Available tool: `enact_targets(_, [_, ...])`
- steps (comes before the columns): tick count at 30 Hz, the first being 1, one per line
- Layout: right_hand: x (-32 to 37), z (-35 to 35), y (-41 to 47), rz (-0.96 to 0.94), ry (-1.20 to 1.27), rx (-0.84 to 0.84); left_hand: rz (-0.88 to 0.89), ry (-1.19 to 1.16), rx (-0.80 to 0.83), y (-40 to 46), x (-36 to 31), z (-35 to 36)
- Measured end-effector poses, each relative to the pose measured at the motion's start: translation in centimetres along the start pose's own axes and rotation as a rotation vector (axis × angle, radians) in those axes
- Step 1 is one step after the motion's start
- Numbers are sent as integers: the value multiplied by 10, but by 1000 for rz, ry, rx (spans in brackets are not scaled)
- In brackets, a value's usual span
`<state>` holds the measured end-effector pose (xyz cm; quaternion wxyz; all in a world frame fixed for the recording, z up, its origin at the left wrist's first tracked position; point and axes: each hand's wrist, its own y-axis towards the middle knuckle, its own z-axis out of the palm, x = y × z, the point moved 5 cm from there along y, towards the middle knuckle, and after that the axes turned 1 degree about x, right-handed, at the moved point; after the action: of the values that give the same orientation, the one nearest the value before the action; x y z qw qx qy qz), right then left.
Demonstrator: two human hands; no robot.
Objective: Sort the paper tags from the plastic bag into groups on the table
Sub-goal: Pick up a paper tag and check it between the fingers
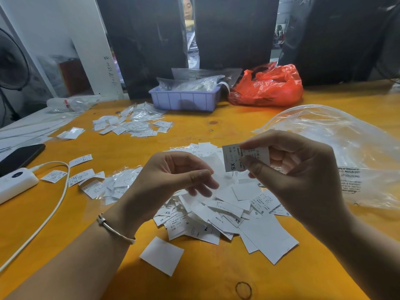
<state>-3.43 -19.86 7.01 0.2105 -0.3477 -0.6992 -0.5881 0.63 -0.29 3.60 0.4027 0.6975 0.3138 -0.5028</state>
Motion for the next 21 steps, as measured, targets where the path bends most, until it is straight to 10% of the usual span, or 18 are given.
enact_targets(21, [1,2,-2,-33,-113,-20,-5,-3,-10,0,-1,1])
